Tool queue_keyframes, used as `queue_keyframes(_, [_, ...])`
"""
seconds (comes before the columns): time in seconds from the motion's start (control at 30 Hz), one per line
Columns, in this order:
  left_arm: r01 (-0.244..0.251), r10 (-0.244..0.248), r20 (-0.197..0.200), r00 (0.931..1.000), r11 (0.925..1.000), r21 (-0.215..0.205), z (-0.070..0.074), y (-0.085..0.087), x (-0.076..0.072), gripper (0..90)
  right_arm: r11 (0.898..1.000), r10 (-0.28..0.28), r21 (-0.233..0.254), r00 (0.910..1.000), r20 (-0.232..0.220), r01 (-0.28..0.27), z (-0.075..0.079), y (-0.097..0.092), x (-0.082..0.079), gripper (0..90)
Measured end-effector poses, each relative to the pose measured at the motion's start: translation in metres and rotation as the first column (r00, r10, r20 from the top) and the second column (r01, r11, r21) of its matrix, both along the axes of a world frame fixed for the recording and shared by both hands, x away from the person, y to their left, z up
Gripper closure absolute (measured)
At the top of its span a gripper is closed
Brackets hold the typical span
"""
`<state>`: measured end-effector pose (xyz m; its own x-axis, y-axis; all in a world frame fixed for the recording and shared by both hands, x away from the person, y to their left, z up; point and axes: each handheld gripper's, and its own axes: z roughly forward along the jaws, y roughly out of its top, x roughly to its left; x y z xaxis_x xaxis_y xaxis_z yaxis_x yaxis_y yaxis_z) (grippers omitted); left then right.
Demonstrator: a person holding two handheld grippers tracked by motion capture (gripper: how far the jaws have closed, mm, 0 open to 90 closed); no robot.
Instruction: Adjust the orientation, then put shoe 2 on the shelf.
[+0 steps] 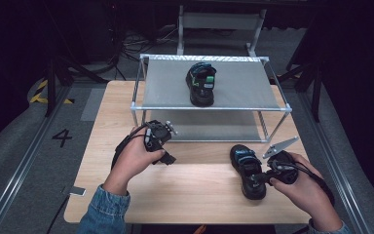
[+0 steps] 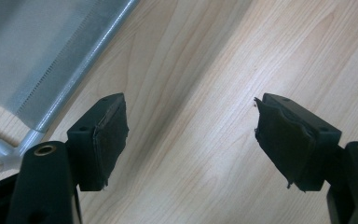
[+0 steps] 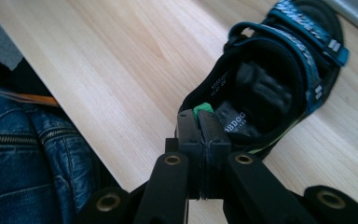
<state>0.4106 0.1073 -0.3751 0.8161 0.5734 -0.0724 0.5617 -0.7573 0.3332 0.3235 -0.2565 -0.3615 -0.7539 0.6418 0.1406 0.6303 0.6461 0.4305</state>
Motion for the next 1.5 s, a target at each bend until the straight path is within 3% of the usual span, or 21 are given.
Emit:
queue_keyframes(0.2, [0.007,-0.007,-0.014,0.9999,0.9999,0.014,-0.002,-0.002,0.0,25.3,1.0,0.019,-0.009,0.9996,-0.022,-0.019,-0.004,-0.001,0.001,83.4])
queue_keyframes(0.33, [0.004,-0.004,-0.018,0.9998,0.9998,0.018,-0.004,0.0,0.0,25.1,0.999,0.025,0.036,0.9997,0.006,-0.026,0.0,-0.009,0.004,71.9])
queue_keyframes(0.43, [-0.006,0.006,-0.015,0.9999,0.9999,0.013,-0.005,0.003,-0.001,24.9,0.999,0.018,0.045,0.9977,0.066,-0.021,0.003,-0.015,0.009,64.6])
queue_keyframes(0.53, [-0.022,0.022,-0.028,0.9994,0.9997,0.01,-0.004,0.005,-0.002,24.8,0.999,0.003,0.036,0.9954,0.095,-0.007,0.002,-0.019,0.017,61.2])
queue_keyframes(0.67, [-0.034,0.034,-0.024,0.9991,0.9994,0.005,-0.006,0.009,-0.003,24.8,1.0,0.004,0.025,0.9959,0.09,-0.006,-0.004,-0.023,0.026,59.2])
queue_keyframes(0.83, [-0.06,0.061,-0.029,0.9978,0.998,0.018,-0.01,0.017,-0.004,24.5,1.0,0.018,-0.017,0.993,0.117,-0.016,-0.012,-0.026,0.04,54.1])
queue_keyframes(1.3, [-0.103,0.103,-0.052,0.9933,0.9946,0.016,-0.017,0.034,-0.006,24.2,0.995,0.077,-0.079,0.9867,0.143,-0.066,-0.035,-0.012,0.056,51.0])
queue_keyframes(1.5, [-0.102,0.103,-0.058,0.993,0.9946,0.017,-0.018,0.036,-0.008,24.2,0.994,0.065,-0.098,0.9867,0.149,-0.05,-0.04,-0.008,0.059,56.4])
